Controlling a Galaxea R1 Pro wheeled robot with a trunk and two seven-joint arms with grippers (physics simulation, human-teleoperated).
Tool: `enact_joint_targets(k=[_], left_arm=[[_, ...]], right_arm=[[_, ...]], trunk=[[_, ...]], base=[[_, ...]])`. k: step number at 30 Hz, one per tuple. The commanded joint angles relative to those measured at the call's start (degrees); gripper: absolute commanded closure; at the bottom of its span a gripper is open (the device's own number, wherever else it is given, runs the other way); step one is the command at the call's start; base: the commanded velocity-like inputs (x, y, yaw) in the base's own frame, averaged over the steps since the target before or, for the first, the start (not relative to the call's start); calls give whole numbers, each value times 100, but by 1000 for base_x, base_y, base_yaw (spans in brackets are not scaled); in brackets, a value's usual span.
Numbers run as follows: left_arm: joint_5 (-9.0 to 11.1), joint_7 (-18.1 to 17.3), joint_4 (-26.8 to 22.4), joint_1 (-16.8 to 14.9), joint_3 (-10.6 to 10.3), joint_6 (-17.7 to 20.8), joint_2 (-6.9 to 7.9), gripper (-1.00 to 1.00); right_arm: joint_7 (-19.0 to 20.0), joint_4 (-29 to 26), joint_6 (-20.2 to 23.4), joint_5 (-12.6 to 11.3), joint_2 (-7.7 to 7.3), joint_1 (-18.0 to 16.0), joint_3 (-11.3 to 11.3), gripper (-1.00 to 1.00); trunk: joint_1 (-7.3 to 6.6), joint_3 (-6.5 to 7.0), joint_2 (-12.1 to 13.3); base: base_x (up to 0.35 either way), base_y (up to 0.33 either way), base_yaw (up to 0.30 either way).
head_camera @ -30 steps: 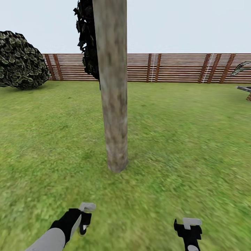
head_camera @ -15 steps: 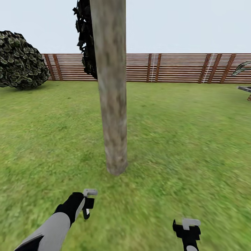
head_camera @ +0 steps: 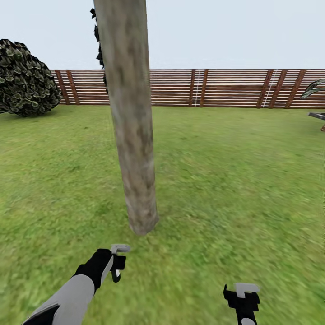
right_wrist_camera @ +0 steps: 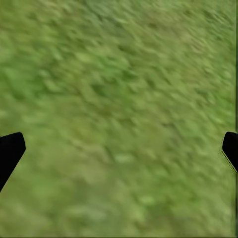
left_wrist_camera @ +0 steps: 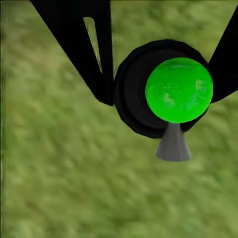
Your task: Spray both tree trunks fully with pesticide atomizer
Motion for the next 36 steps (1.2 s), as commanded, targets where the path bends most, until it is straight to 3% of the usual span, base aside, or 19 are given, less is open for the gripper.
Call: enact_joint_targets(k=[1, 5, 6, 10, 11, 12, 15, 16, 17, 19, 23, 27, 32, 35, 36], left_arm=[[-63, -45, -20, -2, 44, 29, -8, 100], [-63, -41, -25, -7, 44, 23, 0, 100], [-57, -44, -483, 55, 38, 30, 4, 100], [-56, -51, -522, 59, 36, 28, -1, 100], [-64, -87, -565, -612, -114, 449, 99, 100], [-59, -94, -557, -615, -114, 450, 83, 100], [-59, -217, -560, -627, -114, 452, 45, 100], [-72, -342, -569, -654, -111, 452, 35, 100], [-85, -392, -574, -666, -113, 452, 32, 100], [-93, -421, -583, -673, -118, 452, 42, 100], [-106, -438, -589, -635, -132, 447, 83, 100], [-107, -447, -581, -619, -141, 444, 24, 100], [-88, -460, -582, -689, -357, 456, -62, 100], [-83, -464, -587, -701, -385, 463, -25, 100], [-87, -465, -606, -704, -391, 510, 47, 100]], right_arm=[[-12, 7, -16, 60, 0, -5, -46, -100], [-12, 7, -16, 60, 3, -4, -46, -100], [-12, 7, -16, 60, 6, -1, -46, -100], [-12, 7, -16, 60, 6, 0, -46, -100], [13, 7, 1, 86, 89, 3, -29, -100], [45, 7, 1, 86, 92, 3, -29, -100], [529, 7, -4, 86, 70, 2, -33, -100], [1008, 2, -6, 83, 40, 3, -35, -100], [1222, 0, -7, 81, -11, 3, -36, -100], [1355, 0, -7, 79, -62, 3, -37, -100], [1438, 6, -7, 74, -111, 3, -37, -100], [1446, 7, -7, 77, -110, 3, -37, -100], [1442, 7, -7, 75, -114, 3, -37, -100], [1444, 7, -7, 77, -116, 3, -37, -100], [1446, 7, -7, 76, -117, 3, -38, -100]], trunk=[[0, -5, -2], [0, -5, -2], [0, -5, -2], [0, -5, -2], [0, -5, -2], [0, -5, -2], [0, -5, -2], [0, -5, -2], [0, -5, -2], [0, -5, -2], [0, -5, -2], [0, -5, -2], [0, -5, -2], [0, -5, -2], [0, -5, -2]], base=[[30, -273, 0], [1, -275, 0], [236, -18, 0], [209, -5, 0], [0, 0, 0], [0, 0, 0], [0, 0, 0], [0, 0, 0], [0, 0, 0], [0, 0, 0], [0, 0, 0], [0, 0, 0], [0, 0, 0], [0, 0, 0], [0, 0, 0]])
